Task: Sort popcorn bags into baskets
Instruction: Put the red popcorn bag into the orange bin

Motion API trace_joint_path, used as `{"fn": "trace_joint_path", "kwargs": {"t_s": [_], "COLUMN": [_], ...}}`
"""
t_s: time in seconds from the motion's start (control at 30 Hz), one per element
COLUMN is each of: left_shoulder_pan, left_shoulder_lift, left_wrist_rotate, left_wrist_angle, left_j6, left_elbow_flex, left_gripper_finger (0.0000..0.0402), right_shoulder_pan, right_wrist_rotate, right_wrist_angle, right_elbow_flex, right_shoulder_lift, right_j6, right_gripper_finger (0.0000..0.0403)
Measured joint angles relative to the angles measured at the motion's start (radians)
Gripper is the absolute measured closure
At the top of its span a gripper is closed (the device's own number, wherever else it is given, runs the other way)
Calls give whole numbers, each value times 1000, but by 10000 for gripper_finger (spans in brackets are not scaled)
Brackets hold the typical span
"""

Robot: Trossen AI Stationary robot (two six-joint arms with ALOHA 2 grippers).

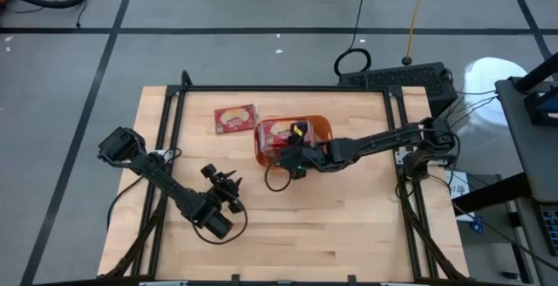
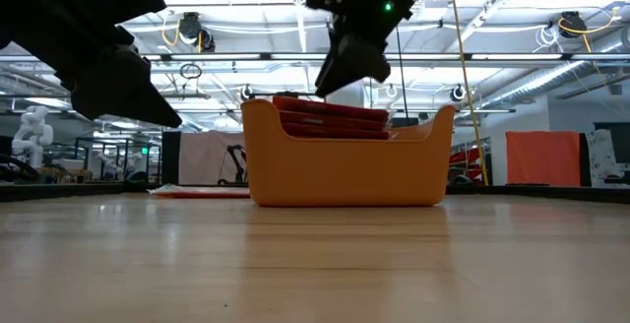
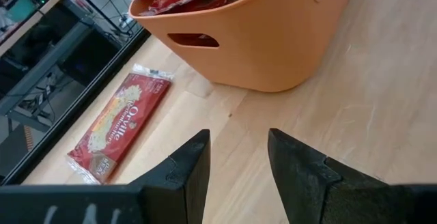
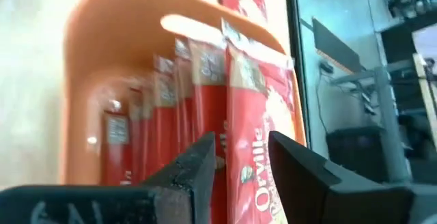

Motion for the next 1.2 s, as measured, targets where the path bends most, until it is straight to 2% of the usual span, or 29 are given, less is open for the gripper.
{"fn": "trace_joint_path", "kwargs": {"t_s": [0.23, 0.4, 0.5, 0.7, 0.83, 1.07, 1.2], "left_shoulder_pan": [-18, -27, -33, -48, -54, -36, -20], "left_shoulder_lift": [0, 0, 0, 0, 0, 0, 0], "left_wrist_rotate": [0, 0, 0, 0, 0, 0, 0], "left_wrist_angle": [0, 3, 4, 34, 55, 63, 68], "left_j6": [-20, -37, -47, -53, -39, -20, -20], "left_elbow_flex": [0, 0, 0, 0, 1, 1, 1], "left_gripper_finger": [250, 250, 250, 250, 250, 250, 250], "right_shoulder_pan": [-17, -94, -139, -234, -281, -308, -308], "right_wrist_rotate": [-63, -225, -296, -500, -519, -597, -598], "right_wrist_angle": [34, 130, 267, 654, 796, 864, 893], "right_elbow_flex": [0, 0, -37, -239, -352, -452, -482], "right_shoulder_lift": [-64, -76, -70, -67, -67, -67, -67], "right_j6": [144, 258, 279, 346, 405, 410, 406], "right_gripper_finger": [272, 300, 332, 396, 395, 402, 402]}}
